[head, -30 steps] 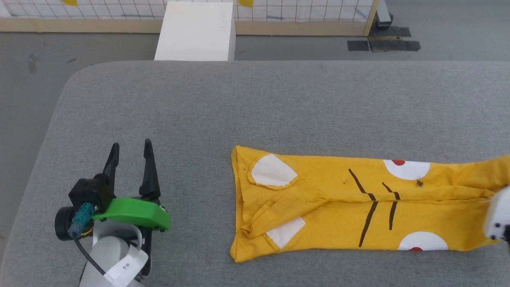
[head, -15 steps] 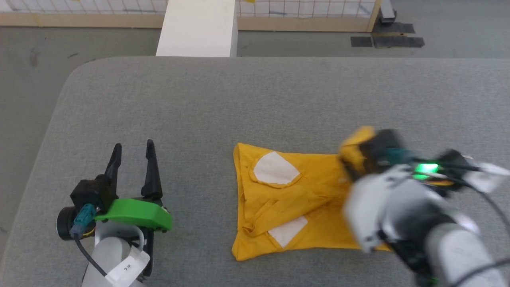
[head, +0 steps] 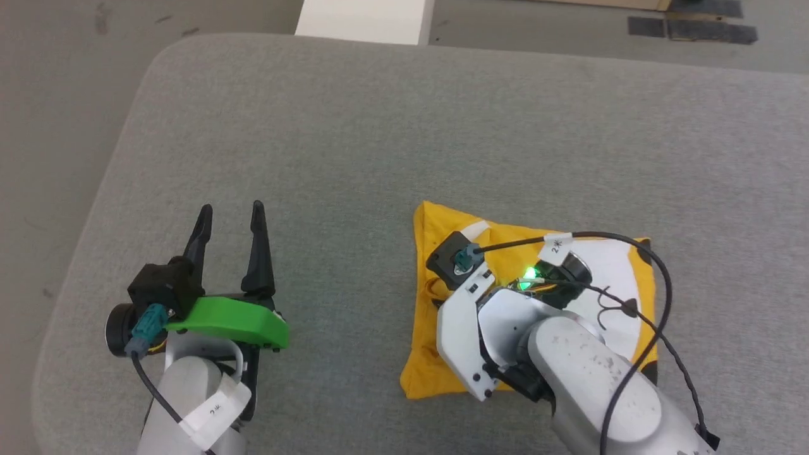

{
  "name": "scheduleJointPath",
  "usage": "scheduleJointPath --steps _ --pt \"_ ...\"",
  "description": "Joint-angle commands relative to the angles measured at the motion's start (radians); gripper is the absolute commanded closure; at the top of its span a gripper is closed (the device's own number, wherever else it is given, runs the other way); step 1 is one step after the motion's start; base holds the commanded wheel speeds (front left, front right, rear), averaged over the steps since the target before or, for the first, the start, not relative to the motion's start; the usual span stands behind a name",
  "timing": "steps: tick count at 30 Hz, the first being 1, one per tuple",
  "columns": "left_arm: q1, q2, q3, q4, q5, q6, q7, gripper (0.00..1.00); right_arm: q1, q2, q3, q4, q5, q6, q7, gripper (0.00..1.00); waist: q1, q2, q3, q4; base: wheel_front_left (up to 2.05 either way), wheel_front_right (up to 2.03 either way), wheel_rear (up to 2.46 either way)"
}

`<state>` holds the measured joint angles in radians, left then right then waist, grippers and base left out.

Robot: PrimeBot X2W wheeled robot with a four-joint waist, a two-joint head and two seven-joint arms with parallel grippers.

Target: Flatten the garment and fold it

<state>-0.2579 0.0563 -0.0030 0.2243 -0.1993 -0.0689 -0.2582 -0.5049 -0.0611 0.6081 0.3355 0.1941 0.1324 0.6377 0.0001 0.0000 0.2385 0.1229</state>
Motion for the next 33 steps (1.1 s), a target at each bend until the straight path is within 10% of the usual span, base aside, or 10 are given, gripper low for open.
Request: scheduleJointPath --steps 1,4,6,23,33 --pt "-0.018 -0.005 -0.001 0.002 0.005 0.005 -0.004 0.0 -0.019 0.004 0.005 0.027 0.02 -0.002 -0.008 1.0 -0.0001 0.0 0.013 0.014 0.0 0.0 0.0" --pt "-0.016 -0.005 -0.001 0.004 0.002 0.007 -0.004 0.0 -0.035 0.007 0.021 0.088 0.066 -0.002 -0.01 1.0 -0.0001 0.0 0.012 0.014 0.0 0.0 0.0" --pt "-0.013 -0.006 0.001 0.006 0.001 0.009 -0.004 0.0 -0.044 0.008 0.034 0.105 0.096 -0.002 -0.017 0.0 -0.0001 0.0 0.005 0.009 0.0 0.0 0.0" --pt "0.05 -0.006 0.017 0.004 0.011 0.013 -0.004 0.0 0.092 0.011 -0.346 -0.237 0.184 -0.002 -0.514 0.0 -0.0001 0.0 -0.11 -0.086 0.0 0.0 0.0" --pt "0.057 -0.006 0.018 -0.009 0.01 0.016 -0.004 0.0 0.297 0.011 -0.68 -0.22 0.478 -0.002 -0.473 0.0 -0.0001 0.0 -0.13 -0.128 0.0 0.0 0.0"
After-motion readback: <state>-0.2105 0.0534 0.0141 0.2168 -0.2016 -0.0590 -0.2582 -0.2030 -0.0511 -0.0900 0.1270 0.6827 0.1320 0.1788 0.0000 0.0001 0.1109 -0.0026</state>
